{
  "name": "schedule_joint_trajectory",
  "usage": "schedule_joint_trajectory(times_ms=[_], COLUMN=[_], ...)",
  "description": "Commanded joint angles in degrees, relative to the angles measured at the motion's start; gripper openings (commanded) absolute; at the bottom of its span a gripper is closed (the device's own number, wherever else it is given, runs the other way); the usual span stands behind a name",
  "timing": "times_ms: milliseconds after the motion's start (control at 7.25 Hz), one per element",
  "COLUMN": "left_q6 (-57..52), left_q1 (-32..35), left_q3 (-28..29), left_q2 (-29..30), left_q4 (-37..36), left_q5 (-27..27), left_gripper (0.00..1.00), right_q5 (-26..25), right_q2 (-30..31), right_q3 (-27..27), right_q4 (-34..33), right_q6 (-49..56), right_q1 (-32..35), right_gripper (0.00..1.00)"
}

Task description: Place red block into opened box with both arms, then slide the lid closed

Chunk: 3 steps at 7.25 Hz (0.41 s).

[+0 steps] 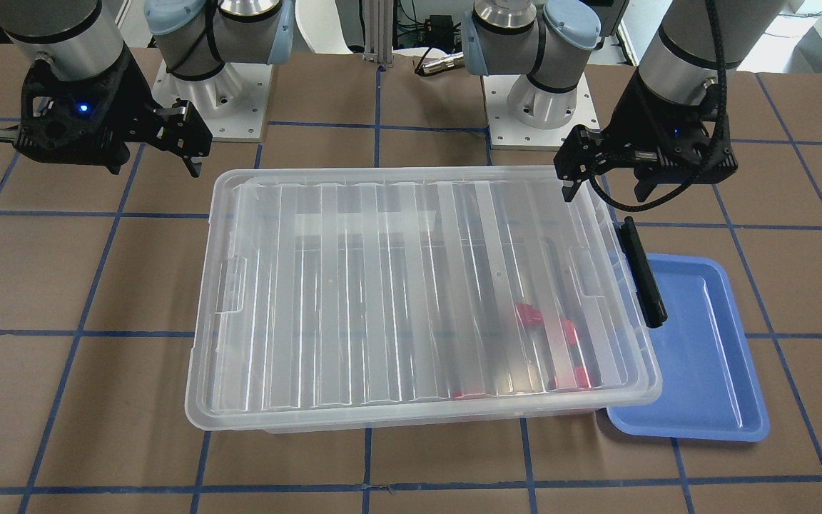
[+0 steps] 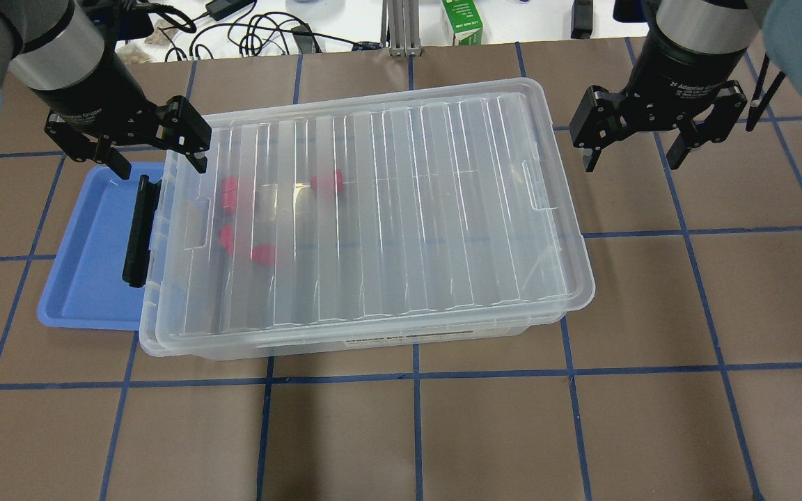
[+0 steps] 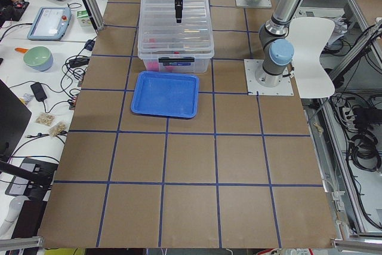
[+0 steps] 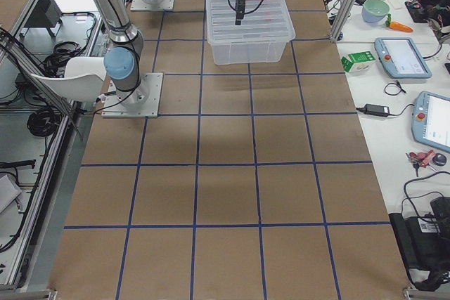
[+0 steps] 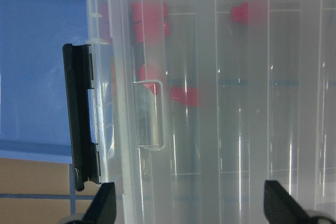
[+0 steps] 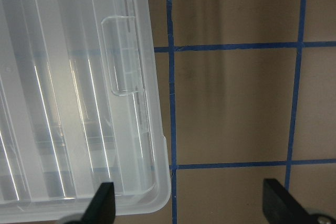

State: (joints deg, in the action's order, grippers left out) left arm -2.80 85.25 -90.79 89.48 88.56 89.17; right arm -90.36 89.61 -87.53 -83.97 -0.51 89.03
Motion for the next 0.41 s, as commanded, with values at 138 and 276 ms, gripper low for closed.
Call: schedule_joint_trajectory(times_ms=[138, 276], left_q6=[0.7, 1.7], left_q1=[0.0, 0.0], left_q3=[0.6, 0.6], left_q2=[-0.2, 0.0], left_q4=[0.2, 0.2], left_q5=[-0.1, -0.3], left_gripper=[1.0, 1.0], right_q5=[-0.2, -0.1], right_q2=[0.6, 0.6], right_q3=[-0.1, -0.1], right_q4=[0.2, 0.1], right_q6=[-0.4, -0.4], right_q1=[0.1, 0.0], right_gripper=[1.0, 1.0])
